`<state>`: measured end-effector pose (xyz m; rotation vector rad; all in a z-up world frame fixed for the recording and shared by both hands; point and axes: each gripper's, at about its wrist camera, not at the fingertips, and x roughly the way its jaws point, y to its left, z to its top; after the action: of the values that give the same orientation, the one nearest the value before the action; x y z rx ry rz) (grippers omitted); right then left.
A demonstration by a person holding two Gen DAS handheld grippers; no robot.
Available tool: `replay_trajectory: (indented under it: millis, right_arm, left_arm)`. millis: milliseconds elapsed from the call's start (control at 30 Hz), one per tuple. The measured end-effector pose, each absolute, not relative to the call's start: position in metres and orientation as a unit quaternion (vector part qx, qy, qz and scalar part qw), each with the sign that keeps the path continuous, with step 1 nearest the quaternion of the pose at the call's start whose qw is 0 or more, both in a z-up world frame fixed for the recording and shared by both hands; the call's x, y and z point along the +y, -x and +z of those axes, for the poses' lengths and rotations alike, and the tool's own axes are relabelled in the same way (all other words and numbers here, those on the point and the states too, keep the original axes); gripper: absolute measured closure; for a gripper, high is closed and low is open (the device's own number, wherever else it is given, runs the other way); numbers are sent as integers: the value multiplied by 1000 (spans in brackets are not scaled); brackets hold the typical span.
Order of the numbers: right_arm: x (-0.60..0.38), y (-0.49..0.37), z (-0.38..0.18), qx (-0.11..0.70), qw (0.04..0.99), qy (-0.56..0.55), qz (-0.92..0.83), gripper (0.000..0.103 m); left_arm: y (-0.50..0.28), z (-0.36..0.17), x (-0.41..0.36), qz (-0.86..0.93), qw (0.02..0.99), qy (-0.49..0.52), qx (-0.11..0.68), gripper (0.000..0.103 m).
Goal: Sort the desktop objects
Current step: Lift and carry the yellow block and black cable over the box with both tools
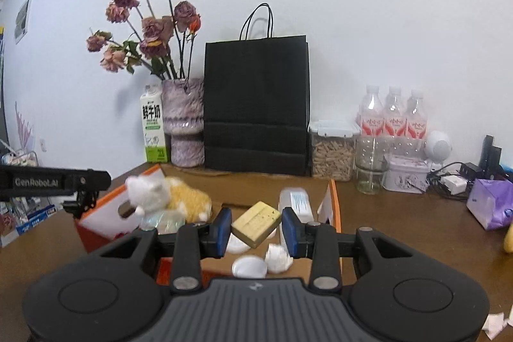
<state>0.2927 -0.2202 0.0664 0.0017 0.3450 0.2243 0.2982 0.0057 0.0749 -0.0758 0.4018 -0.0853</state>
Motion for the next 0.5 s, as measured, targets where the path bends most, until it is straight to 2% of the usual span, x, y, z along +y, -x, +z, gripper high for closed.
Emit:
replay_trajectory:
  millis: [233, 500]
  right_arm:
    - [-218, -330, 60, 173, 980, -10, 102, 70]
    - [-222, -351, 31, 212, 973, -12, 93, 70]
  left_arm:
    - [-334, 62, 1, -31, 976, 50, 211, 65]
    - [-354, 32, 7, -22, 972, 46, 229, 65]
